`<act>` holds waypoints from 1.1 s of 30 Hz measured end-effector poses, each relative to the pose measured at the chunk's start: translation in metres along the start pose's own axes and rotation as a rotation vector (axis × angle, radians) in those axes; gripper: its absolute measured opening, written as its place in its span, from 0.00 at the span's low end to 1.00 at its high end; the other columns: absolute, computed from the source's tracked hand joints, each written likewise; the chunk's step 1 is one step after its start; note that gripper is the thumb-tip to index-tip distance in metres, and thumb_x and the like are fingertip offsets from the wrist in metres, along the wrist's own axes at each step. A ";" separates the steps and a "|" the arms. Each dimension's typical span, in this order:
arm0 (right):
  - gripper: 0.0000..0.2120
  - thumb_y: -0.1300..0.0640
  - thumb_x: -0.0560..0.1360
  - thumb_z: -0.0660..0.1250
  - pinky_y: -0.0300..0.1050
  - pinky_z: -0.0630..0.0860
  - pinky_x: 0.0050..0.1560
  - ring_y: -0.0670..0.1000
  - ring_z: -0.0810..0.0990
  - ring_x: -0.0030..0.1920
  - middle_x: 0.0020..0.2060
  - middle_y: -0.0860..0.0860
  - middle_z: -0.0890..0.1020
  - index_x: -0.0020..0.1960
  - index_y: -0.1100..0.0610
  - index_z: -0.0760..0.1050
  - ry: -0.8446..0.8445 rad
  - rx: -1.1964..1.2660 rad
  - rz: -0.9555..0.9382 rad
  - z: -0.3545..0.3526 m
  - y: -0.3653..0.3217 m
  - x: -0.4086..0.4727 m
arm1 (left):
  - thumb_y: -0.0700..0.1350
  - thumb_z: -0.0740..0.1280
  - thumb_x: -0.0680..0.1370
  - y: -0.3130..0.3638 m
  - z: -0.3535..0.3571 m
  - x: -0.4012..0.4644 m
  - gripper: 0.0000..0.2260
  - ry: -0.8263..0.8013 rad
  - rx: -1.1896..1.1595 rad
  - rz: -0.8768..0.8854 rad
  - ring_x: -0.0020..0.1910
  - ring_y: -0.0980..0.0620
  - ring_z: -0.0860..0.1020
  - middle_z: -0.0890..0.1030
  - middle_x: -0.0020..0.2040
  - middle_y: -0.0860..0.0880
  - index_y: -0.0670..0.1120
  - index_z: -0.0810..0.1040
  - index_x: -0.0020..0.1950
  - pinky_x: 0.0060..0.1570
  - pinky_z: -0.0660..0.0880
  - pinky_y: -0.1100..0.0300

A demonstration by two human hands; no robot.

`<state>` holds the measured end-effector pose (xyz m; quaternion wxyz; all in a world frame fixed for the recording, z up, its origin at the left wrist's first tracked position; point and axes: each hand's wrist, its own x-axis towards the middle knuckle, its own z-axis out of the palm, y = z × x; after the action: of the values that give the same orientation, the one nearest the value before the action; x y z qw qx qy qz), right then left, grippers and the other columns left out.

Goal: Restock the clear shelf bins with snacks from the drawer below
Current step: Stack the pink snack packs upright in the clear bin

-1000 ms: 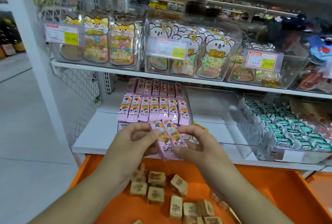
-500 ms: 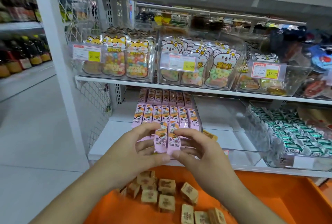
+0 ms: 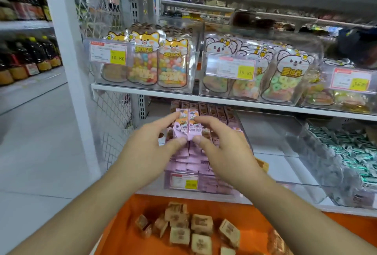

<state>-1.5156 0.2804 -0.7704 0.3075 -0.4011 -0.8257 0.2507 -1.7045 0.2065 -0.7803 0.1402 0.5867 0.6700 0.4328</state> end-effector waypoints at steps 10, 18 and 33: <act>0.20 0.44 0.83 0.66 0.49 0.78 0.50 0.55 0.82 0.50 0.52 0.52 0.85 0.72 0.49 0.74 -0.027 -0.141 0.071 0.031 0.019 0.087 | 0.59 0.73 0.77 -0.043 0.015 0.080 0.12 0.058 -0.030 -0.087 0.58 0.60 0.81 0.83 0.56 0.66 0.61 0.81 0.60 0.61 0.77 0.54; 0.23 0.45 0.84 0.62 0.52 0.76 0.57 0.63 0.80 0.61 0.61 0.58 0.82 0.76 0.51 0.65 -0.107 -0.329 0.079 0.042 0.030 0.125 | 0.46 0.73 0.80 -0.069 0.028 0.115 0.16 0.033 -0.189 -0.034 0.54 0.76 0.75 0.79 0.54 0.72 0.65 0.79 0.62 0.52 0.66 0.79; 0.24 0.46 0.82 0.68 0.51 0.79 0.61 0.57 0.81 0.61 0.67 0.51 0.81 0.76 0.47 0.68 -0.082 -0.292 0.030 0.050 0.044 0.146 | 0.50 0.70 0.80 -0.077 0.031 0.135 0.23 -0.059 -0.193 -0.116 0.58 0.60 0.78 0.79 0.59 0.63 0.68 0.73 0.72 0.51 0.71 0.70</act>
<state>-1.6003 0.4158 -0.7890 0.2079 -0.4430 -0.8593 0.1486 -1.7708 0.3472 -0.8127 0.2405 0.5430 0.6538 0.4689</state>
